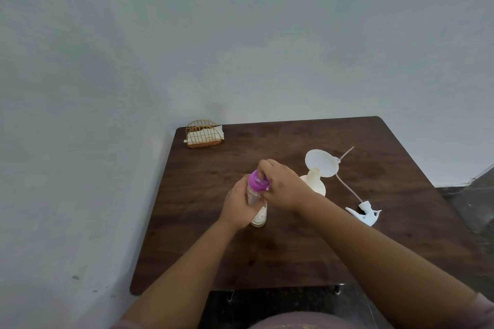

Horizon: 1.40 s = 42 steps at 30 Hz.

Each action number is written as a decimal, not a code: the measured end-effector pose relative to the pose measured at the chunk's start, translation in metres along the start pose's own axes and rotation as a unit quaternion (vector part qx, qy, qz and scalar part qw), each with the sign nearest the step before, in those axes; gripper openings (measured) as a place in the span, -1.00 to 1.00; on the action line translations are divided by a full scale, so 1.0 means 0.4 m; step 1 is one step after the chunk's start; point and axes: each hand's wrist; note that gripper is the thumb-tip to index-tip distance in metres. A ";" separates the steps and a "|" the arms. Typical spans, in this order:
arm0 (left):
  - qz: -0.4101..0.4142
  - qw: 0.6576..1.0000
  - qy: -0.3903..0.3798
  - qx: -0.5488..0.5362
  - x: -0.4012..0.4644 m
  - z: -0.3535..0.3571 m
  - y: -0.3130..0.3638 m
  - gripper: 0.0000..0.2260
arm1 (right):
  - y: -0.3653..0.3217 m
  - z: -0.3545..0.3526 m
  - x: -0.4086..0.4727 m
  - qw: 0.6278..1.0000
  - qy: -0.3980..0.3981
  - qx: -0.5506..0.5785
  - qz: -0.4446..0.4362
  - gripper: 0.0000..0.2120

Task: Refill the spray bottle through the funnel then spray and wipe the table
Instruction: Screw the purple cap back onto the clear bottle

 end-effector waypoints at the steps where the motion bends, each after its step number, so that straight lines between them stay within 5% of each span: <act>1: -0.003 1.000 -0.007 0.000 0.002 -0.001 0.001 -0.58 | -0.006 -0.003 0.004 1.000 -0.017 -0.007 0.006 -0.55; 8: 0.006 1.000 -0.019 0.015 0.002 0.026 -0.010 -0.56 | -0.055 -0.040 0.043 0.978 -0.128 -0.163 -0.002 -0.54; 19: -0.011 0.998 -0.062 0.002 0.014 0.016 -0.024 -0.54 | -0.086 -0.001 0.047 0.983 -0.023 -0.102 0.148 -0.75; 24: -0.006 0.998 -0.067 -0.006 0.005 0.014 -0.017 -0.59 | -0.068 -0.008 0.020 0.976 -0.063 -0.110 0.178 -0.45; 27: -0.021 0.999 -0.043 -0.004 0.006 0.010 -0.020 -0.59 | -0.057 -0.040 0.002 0.962 -0.107 -0.074 0.239 -0.49; 30: -0.016 0.999 -0.047 -0.002 0.006 0.007 -0.011 -0.56 | -0.040 -0.069 0.015 0.973 -0.097 -0.125 0.166 -0.71; 33: -0.019 0.999 -0.046 0.002 0.008 0.007 -0.006 -0.61 | -0.044 -0.059 0.023 0.985 -0.148 -0.082 0.022 -0.52; 36: -0.008 0.998 -0.059 0.002 0.011 0.007 -0.008 -0.60 | -0.072 -0.024 0.024 0.983 -0.110 -0.141 0.039 -0.62; 39: -0.008 0.998 -0.054 -0.007 0.015 0.004 -0.020 -0.57 | -0.091 -0.011 0.036 0.967 -0.126 -0.151 0.160 -0.67; 42: -0.018 0.997 -0.064 0.026 0.025 -0.002 -0.021 -0.70 | -0.100 -0.016 0.012 0.969 -0.124 -0.158 0.141 -0.55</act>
Point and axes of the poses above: each hand's wrist, its own x-axis towards the middle knuckle, its own z-axis out of the palm, y = z × x, and after that the axes turned 1 degree about y, right-handed
